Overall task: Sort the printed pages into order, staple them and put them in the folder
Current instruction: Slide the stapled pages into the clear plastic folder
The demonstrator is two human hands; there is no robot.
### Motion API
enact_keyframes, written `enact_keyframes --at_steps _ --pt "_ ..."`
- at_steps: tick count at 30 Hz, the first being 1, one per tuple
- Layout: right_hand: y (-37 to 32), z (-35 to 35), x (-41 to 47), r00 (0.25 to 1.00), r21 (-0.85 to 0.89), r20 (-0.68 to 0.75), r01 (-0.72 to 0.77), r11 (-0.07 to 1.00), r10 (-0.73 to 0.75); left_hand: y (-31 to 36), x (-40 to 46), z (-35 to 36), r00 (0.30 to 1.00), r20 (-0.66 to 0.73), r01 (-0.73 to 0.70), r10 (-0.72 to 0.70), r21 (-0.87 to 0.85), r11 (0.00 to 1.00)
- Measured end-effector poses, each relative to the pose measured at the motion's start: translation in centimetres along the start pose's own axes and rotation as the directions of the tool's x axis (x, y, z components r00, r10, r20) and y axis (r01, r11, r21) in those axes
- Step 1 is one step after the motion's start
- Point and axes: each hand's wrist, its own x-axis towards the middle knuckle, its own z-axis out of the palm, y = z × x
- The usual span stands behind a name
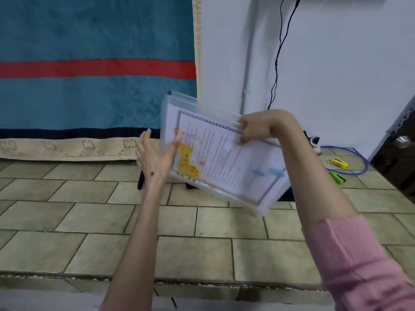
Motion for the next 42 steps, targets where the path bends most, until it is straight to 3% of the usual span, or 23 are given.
enact_keyframes --at_steps 3,4,8,11,13,15,18,19,21,27,30,32,34,35,37,40,42 --pt "-1.4 -0.6 0.2 0.997 -0.178 0.032 -0.060 0.982 0.066 1.7 0.9 -0.8 0.998 0.055 0.018 0.004 -0.401 0.916" --pt "-1.6 -0.2 0.3 0.995 -0.212 0.056 -0.064 0.975 0.077 1.7 1.0 -1.0 0.994 0.112 0.038 0.015 -0.456 0.889" --pt "-1.1 3.3 1.8 0.991 -0.247 0.120 -0.030 0.968 0.061 0.5 -0.2 -0.9 0.978 0.205 0.124 -0.039 -0.417 0.900" --pt "0.1 5.9 2.5 0.998 0.018 -0.005 0.059 0.998 -0.059 -0.7 -1.2 -0.1 0.966 0.205 0.237 -0.156 -0.470 0.850" --pt "1.0 6.5 1.7 0.968 0.269 -0.212 0.188 0.945 -0.132 -0.9 -1.5 0.1 0.961 0.192 0.269 -0.198 -0.503 0.821" --pt "2.2 7.0 0.1 0.878 0.465 -0.473 0.316 0.827 -0.070 -1.0 -1.3 0.2 0.963 0.172 0.269 -0.209 -0.516 0.813" --pt "5.5 8.7 -2.2 0.591 0.577 -0.762 0.431 0.694 0.266 -1.1 -1.1 0.3 0.962 0.156 0.274 -0.225 -0.531 0.802" --pt "6.8 9.5 -2.8 0.516 0.603 -0.775 0.428 0.673 0.366 -1.1 -1.1 0.2 0.962 0.154 0.275 -0.227 -0.531 0.802" --pt "9.0 11.4 -3.3 0.449 0.682 -0.729 0.411 0.605 0.517 -1.1 -1.1 0.3 0.962 0.157 0.275 -0.225 -0.545 0.792" --pt "11.3 15.4 -1.7 0.535 0.859 -0.497 0.413 0.302 0.683 -0.6 -1.5 0.0 0.961 0.156 0.278 -0.230 -0.531 0.801" --pt "10.7 15.6 -1.0 0.514 0.862 -0.480 0.425 0.276 0.711 -0.3 -1.6 -0.2 0.959 0.125 0.284 -0.255 -0.475 0.833" --pt "10.2 15.6 -0.8 0.515 0.849 -0.498 0.452 0.272 0.697 0.5 -1.9 0.1 0.980 -0.110 0.124 -0.166 -0.318 0.940" --pt "9.9 15.7 -0.8 0.521 0.836 -0.509 0.487 0.251 0.685 2.8 -2.8 0.8 0.950 -0.280 -0.180 0.140 -0.124 0.976" --pt "9.8 15.7 -0.9 0.526 0.832 -0.513 0.499 0.243 0.679 4.6 -3.4 1.5 0.937 -0.215 -0.299 0.274 -0.096 0.949" --pt "9.8 15.7 -0.9 0.535 0.824 -0.517 0.522 0.219 0.668 8.4 -4.8 3.7 0.888 0.090 -0.438 0.450 -0.125 0.890" --pt "9.8 15.7 -0.9 0.535 0.801 -0.523 0.574 0.169 0.664 13.2 -7.0 7.3 0.712 0.475 -0.537 0.517 -0.107 0.837" --pt "9.6 15.6 -1.0 0.532 0.783 -0.526 0.608 0.133 0.663 14.4 -7.9 9.2 0.645 0.547 -0.595 0.534 -0.079 0.800"
